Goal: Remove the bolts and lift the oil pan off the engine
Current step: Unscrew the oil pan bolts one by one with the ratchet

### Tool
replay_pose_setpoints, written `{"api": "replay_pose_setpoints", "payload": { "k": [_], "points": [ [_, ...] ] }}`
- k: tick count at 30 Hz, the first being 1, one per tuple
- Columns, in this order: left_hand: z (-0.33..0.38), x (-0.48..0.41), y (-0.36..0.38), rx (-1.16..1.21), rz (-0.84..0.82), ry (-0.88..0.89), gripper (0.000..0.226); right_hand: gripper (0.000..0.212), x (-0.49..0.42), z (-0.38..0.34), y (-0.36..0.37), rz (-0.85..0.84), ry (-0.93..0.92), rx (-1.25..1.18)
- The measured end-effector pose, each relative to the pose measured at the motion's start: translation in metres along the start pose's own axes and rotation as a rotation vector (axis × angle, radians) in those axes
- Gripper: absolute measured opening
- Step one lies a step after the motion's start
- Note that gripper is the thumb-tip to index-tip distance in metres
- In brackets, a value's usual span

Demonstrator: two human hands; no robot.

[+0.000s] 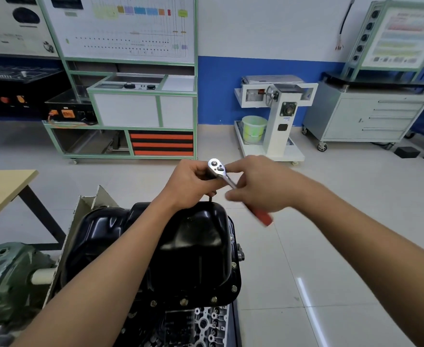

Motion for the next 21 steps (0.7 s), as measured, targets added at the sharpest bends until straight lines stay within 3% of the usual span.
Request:
{"api": "replay_pose_setpoints", "payload": {
  "k": [3, 6, 10, 14, 18, 21],
  "points": [
    [-0.005, 0.0, 0.004, 0.023, -0.051, -0.052, 0.013, 0.034, -0.005, 0.014, -0.022, 0.037, 0.055, 0.358],
    [-0.008, 0.0, 0.005, 0.017, -0.064, -0.085, 0.022, 0.044, -0.013, 0.009, -0.028, 0.121, 0.005, 0.568],
    [-0.009, -0.001, 0.008, 0.018, -0.085, -0.091, 0.021, 0.068, -0.027, 0.015, -0.022, 0.102, -0.077, 0.48],
    [-0.01, -0.001, 0.008, -0.003, -0.107, -0.092, 0.02, 0.074, -0.035, 0.012, -0.014, 0.076, -0.178, 0.324],
    [-0.011, -0.002, 0.009, -0.042, -0.117, -0.111, 0.016, 0.065, -0.035, 0.008, -0.011, 0.073, -0.239, 0.199],
    [-0.01, -0.002, 0.006, -0.025, -0.084, -0.097, 0.011, 0.049, -0.033, 0.005, -0.013, 0.06, -0.23, 0.238]
  ]
}}
Point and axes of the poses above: each hand's wrist, its own x-axis away from the middle knuckle, its own y-axis out of the palm, z = x × y, the point moved 10 cm from there along -x, towards the middle knuckle, and after that the axes turned 9 degrees about -y, right-handed, at the moved point
